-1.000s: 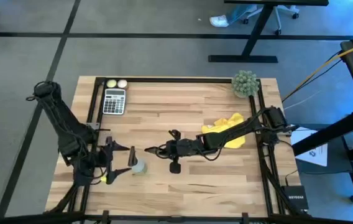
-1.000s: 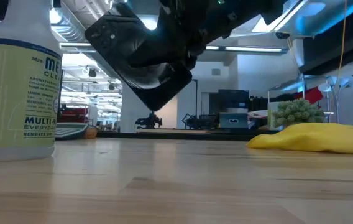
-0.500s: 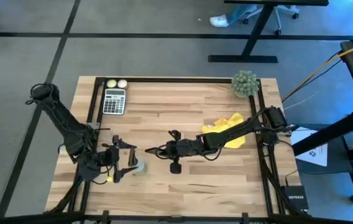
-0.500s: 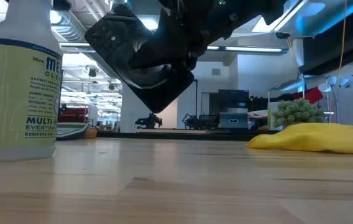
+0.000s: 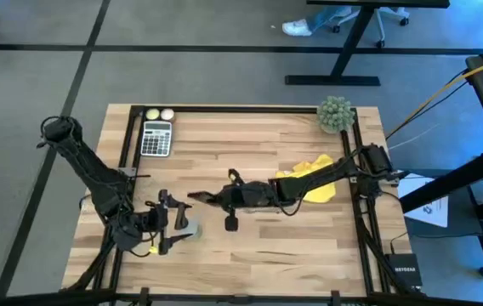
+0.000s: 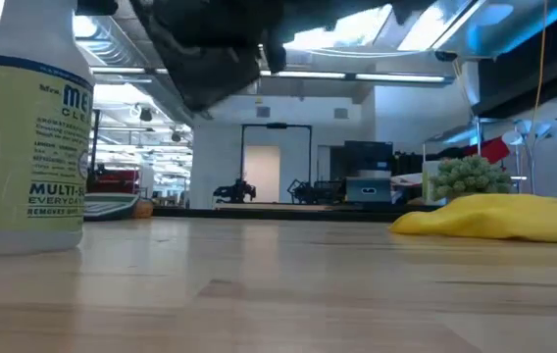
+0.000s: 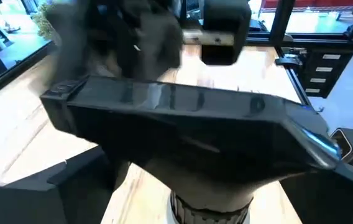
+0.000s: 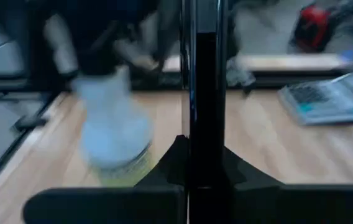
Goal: Apply microfiber cloth
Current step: Spray the back of the cellphone using the spray bottle
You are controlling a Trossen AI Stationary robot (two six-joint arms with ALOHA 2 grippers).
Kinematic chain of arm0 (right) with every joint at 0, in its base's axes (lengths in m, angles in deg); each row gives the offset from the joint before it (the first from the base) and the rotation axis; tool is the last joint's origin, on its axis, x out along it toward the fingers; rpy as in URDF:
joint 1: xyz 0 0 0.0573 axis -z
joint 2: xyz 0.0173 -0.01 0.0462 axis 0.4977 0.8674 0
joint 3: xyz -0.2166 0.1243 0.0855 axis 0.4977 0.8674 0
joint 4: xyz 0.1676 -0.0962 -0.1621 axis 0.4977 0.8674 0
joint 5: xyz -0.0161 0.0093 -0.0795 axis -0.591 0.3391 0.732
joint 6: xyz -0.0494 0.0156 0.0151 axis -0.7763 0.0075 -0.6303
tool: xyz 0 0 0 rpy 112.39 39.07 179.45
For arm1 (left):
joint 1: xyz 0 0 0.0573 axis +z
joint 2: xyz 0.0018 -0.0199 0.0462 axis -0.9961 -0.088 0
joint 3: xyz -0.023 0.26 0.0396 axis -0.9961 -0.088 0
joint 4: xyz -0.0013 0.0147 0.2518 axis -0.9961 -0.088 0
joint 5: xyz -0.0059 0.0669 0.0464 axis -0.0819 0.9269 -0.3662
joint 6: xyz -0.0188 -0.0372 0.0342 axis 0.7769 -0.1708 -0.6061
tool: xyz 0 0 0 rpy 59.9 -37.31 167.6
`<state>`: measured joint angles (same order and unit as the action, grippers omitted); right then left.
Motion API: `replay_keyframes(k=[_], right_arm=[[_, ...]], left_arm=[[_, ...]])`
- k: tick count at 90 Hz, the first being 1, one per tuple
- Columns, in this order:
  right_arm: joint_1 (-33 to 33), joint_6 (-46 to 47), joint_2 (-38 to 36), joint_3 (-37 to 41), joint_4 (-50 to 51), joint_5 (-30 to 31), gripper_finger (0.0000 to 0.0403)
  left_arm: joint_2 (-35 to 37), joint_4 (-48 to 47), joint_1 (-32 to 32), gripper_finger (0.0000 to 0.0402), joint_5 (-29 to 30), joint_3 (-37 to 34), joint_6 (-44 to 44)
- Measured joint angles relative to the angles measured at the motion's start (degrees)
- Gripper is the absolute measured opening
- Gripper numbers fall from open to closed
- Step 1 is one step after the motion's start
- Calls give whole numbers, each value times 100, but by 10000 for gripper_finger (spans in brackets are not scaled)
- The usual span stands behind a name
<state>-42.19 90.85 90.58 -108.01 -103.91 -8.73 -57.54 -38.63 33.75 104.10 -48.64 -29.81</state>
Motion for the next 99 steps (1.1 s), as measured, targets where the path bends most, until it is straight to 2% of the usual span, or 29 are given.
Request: replay_keyframes(k=[18, 33, 52, 84, 99], right_arm=[[366, -129, 0, -335, -25, -23, 5], [535, -7, 368, -379, -579, -252, 5], [558, 342, 897, -778, -626, -442, 5], [562, 658, 979, -881, -640, -420, 5], [562, 652, 979, -881, -632, -465, 5]], left_arm=[[0, 21, -2, 382, -35, 0, 2], [0, 25, -2, 382, -35, 0, 2], [0, 42, -2, 382, -35, 0, 32], [0, 18, 39, 381, -57, 0, 37], [0, 10, 39, 360, -57, 0, 50]])
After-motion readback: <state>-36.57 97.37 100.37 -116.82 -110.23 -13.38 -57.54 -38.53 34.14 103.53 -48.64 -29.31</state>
